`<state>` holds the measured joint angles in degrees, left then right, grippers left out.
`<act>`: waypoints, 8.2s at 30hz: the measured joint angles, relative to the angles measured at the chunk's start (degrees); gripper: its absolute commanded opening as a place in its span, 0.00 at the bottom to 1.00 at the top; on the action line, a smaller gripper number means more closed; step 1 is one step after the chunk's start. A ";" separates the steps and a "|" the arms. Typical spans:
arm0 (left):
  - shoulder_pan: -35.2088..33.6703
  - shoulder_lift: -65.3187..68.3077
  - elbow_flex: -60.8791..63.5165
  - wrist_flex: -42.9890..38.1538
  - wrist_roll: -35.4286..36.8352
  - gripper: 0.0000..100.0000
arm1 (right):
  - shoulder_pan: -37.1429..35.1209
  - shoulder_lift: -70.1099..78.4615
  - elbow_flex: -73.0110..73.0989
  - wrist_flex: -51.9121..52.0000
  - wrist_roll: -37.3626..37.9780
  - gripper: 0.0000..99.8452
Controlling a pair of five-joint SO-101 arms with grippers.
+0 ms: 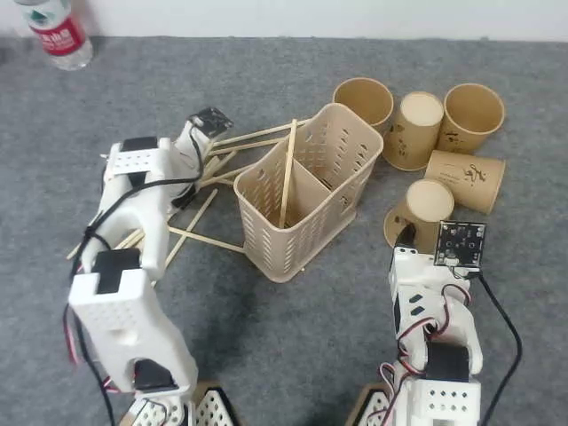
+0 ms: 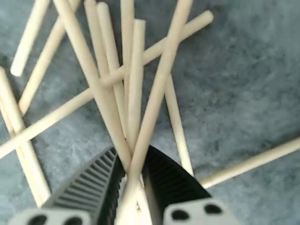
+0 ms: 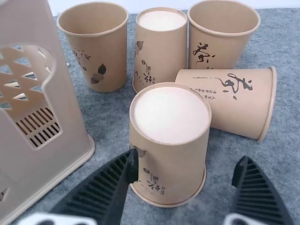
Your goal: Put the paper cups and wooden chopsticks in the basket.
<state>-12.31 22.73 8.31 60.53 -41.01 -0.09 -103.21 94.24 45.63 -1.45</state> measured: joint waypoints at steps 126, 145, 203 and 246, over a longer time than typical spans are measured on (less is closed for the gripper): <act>26.55 -99.60 43.52 -23.30 50.29 0.08 | 0.00 0.00 0.97 -3.43 4.13 0.16; 4.40 -100.66 59.25 2.64 34.99 0.08 | -17.05 -0.53 -12.31 26.11 26.73 0.22; -23.91 -100.66 78.24 -3.87 29.01 0.15 | -55.12 84.48 -38.95 20.57 27.69 0.20; -23.91 -100.66 78.59 -4.75 29.01 0.15 | -41.23 67.52 -46.59 36.92 40.26 0.30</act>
<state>-36.22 -77.93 86.90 55.78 -12.00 -41.32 -35.69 47.65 82.55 38.81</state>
